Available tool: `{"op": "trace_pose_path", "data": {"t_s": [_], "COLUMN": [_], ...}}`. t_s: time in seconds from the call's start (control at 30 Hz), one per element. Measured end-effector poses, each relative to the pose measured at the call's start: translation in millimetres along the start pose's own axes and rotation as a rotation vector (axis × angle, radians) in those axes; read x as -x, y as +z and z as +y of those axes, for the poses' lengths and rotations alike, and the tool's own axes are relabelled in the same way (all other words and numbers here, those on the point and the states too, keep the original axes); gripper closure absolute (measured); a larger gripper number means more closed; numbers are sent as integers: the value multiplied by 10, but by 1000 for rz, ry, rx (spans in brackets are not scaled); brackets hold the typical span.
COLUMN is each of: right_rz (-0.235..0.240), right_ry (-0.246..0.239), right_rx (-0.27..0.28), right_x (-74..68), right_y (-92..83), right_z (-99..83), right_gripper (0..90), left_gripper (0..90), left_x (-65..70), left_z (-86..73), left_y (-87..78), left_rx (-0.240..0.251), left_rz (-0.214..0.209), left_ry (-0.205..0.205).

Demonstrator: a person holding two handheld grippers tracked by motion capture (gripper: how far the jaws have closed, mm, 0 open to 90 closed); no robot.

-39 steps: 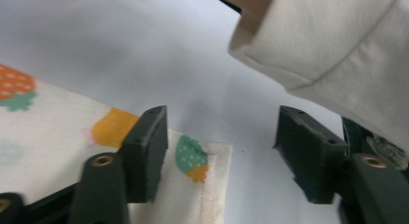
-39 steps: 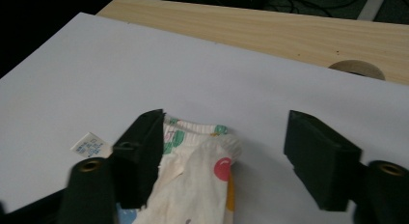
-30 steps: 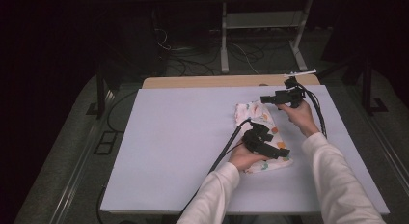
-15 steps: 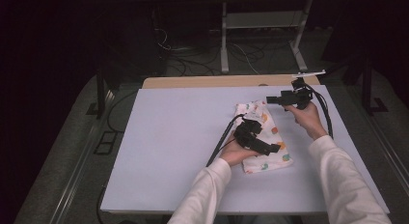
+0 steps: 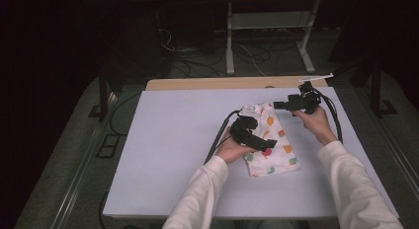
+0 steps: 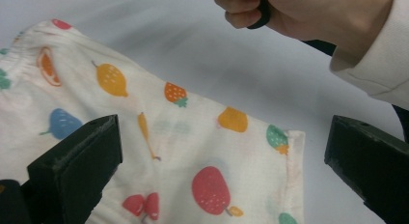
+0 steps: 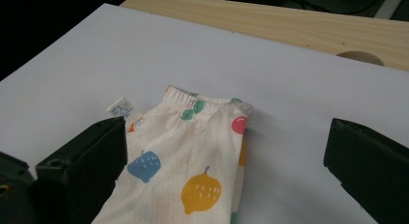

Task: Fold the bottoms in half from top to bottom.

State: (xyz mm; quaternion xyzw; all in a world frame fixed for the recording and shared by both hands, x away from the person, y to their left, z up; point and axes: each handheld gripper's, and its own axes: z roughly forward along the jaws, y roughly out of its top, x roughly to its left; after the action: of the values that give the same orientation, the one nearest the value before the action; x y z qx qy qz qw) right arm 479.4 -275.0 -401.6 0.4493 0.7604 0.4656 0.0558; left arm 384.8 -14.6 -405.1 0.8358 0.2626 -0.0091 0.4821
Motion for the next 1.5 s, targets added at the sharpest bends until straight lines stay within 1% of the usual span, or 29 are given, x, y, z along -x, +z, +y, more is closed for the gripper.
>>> {"op": "trace_pose_path", "data": {"t_s": [0.13,0.27,0.33,0.47,0.6,0.67,0.9,1.07,1.1,1.27,1.3,1.33,1.4,1.5], "right_rz": [4,2,7,4,-1,-3,-17,-24,-26,-29,-29,-28,-28,-35], "right_ry": [-6,-8,-1,3,7,11,8,9,7,12,11,16,22,32], "right_rx": [-6,-16,-20,-31,-45,-48,-64,-70,-71,-71,-71,-74,-77,-85], "right_x": [-27,-25,-13,12,33,45,63,75,77,87,95,100,116,143], "right_y": [1,2,6,18,34,38,30,2,-5,-23,-17,-9,18,61], "right_z": [10,11,12,16,26,31,61,109,123,186,191,193,181,145], "right_gripper": [16,16,17,16,17,17,19,19,19,19,19,19,20,41], "left_gripper": [0,0,0,0,0,0,0,0,0,0,0,0,0,0], "left_x": [-60,-133,-177,-279,-377,-422,-585,-718,-741,-866,-884,-904,-934,-968], "left_z": [21,38,49,72,80,85,122,162,168,225,236,242,243,227], "left_y": [-64,-122,-146,-201,-247,-262,-330,-370,-373,-370,-361,-353,-327,-268], "left_rx": [9,15,17,14,24,14,14,1,6,-14,-16,-14,3,10], "left_rz": [14,16,18,36,54,67,97,122,127,143,138,122,93,95], "left_ry": [-3,-3,-11,-20,-36,-37,-57,-79,-87,-103,-107,-111,-128,-137]}}
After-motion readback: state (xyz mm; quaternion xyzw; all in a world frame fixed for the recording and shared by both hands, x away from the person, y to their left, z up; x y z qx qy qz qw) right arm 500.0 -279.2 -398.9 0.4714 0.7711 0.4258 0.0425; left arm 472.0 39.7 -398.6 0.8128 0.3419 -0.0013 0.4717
